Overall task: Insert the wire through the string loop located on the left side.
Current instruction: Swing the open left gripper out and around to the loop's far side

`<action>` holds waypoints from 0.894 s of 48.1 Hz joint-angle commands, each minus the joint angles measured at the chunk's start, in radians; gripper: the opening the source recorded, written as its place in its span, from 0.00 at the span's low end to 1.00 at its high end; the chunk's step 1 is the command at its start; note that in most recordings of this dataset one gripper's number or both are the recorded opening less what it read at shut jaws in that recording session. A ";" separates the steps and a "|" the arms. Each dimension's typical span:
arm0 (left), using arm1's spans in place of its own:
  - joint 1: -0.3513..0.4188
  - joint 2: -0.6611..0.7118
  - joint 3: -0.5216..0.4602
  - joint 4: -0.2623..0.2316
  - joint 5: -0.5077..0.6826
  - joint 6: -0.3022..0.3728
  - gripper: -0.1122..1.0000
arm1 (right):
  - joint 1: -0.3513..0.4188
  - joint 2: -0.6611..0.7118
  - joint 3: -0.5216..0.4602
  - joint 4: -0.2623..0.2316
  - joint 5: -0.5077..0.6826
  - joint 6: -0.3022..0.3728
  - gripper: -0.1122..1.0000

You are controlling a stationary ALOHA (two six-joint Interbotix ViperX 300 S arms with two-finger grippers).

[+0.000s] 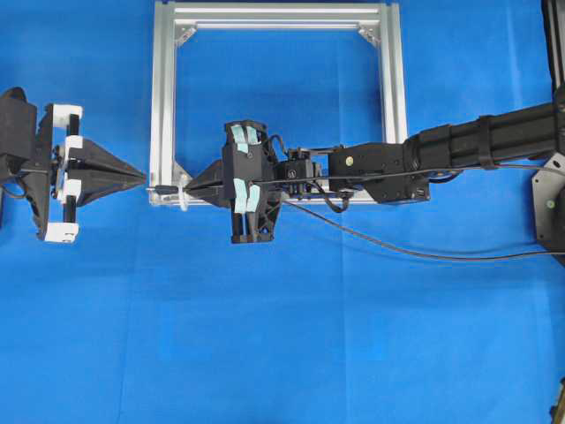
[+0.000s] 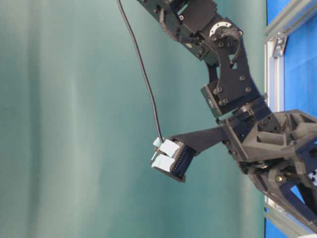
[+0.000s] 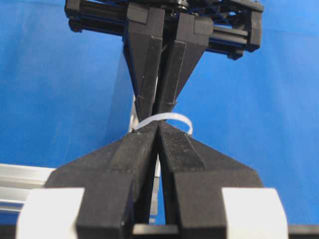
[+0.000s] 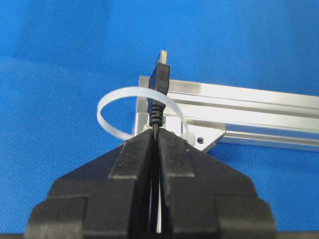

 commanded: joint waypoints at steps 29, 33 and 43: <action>0.005 0.025 -0.026 0.003 -0.009 0.003 0.65 | 0.003 -0.021 -0.017 0.000 -0.005 0.000 0.10; 0.005 0.025 -0.028 0.003 0.000 0.003 0.84 | 0.003 -0.020 -0.015 0.000 -0.003 0.000 0.10; 0.006 0.028 -0.028 0.003 0.014 0.005 0.91 | 0.003 -0.020 -0.017 0.000 -0.005 0.000 0.10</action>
